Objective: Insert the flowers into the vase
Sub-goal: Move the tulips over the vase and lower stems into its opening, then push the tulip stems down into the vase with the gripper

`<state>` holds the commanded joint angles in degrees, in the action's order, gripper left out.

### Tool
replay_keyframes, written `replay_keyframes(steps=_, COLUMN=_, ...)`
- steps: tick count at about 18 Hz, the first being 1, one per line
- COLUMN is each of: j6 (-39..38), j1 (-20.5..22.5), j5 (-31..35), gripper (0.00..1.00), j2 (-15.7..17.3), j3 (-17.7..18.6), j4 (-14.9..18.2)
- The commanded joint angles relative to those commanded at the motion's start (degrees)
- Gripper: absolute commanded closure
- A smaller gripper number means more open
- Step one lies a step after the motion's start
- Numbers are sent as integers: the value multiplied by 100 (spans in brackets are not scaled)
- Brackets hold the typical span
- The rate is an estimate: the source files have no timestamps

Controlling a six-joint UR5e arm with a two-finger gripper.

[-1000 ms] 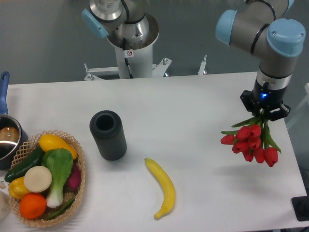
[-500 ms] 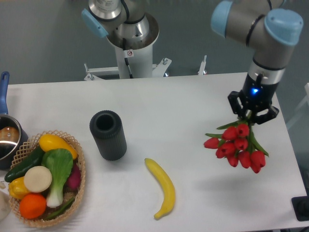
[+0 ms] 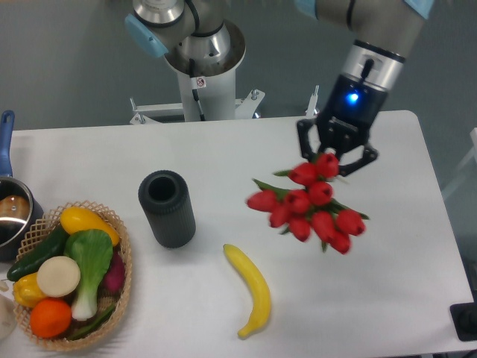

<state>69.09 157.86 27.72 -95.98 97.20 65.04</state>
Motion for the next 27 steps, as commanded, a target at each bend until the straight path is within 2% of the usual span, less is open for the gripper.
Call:
replay_keyframes(steps=6, j6=-27, j1=-265, j5=-1231, gripper=100, j2=131, j3=343, j4=-237)
replay_keyframes(steps=9, j6=-97, j1=-335, j5=-1716, gripper=100, j2=491, j3=677, j4=-246)
replay_keyframes(steps=17, j6=-106, j1=-713, j5=-1752, gripper=100, j2=563, j3=871, j4=-264)
replay_keyframes(steps=20, j6=-71, j1=-713, j5=-1743, gripper=100, j2=571, j3=1002, j4=-307)
replay_keyframes(steps=23, j6=-71, j1=-713, j5=-1743, gripper=100, j2=519, j3=1099, j4=-527)
replay_keyframes(steps=27, j6=-53, j1=-704, j5=-1743, gripper=100, j2=448, j3=1091, j4=-545)
